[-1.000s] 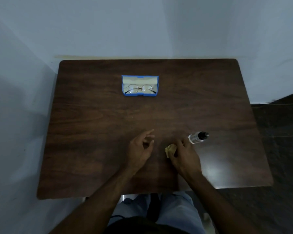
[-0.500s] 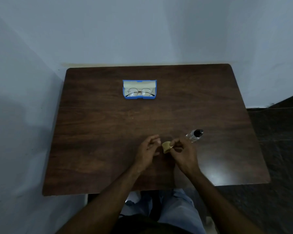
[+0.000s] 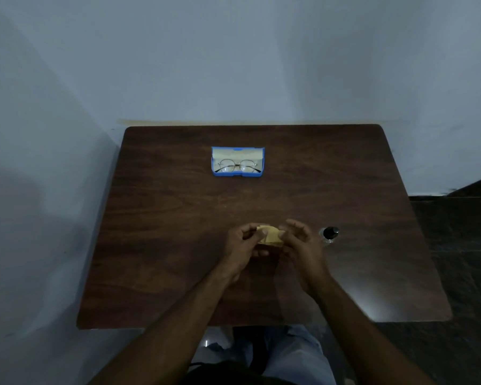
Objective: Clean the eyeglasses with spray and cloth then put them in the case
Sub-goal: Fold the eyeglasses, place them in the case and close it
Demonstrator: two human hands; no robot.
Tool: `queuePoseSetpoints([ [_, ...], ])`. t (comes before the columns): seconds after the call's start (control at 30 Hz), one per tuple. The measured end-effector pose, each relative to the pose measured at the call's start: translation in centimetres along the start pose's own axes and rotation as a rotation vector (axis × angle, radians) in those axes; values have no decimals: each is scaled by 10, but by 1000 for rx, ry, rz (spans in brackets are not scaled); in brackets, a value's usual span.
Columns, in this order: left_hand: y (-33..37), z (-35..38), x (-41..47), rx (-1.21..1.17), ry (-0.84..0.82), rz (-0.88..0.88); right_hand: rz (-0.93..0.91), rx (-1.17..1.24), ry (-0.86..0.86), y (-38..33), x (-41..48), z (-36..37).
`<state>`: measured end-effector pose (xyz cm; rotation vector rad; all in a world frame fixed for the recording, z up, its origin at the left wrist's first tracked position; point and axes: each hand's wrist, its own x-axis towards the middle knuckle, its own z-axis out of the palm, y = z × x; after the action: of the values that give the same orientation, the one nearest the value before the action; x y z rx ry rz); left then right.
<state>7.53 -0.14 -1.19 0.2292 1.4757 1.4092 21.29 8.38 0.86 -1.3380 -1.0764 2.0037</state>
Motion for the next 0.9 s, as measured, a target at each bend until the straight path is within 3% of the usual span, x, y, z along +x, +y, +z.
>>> queuePoseSetpoints([
  [0.17, 9, -16, 17, 38, 27, -24, 227, 88, -43, -8, 20, 19],
  [0.5, 40, -43, 71, 67, 51, -37, 130, -182, -32, -25, 76, 58],
  [0.7, 76, -56, 121, 105, 189, 111, -94, -402, 16, -42, 139, 91],
  [0.9, 99, -62, 173, 340, 411, 250, -384, -743, 90, -53, 184, 125],
])
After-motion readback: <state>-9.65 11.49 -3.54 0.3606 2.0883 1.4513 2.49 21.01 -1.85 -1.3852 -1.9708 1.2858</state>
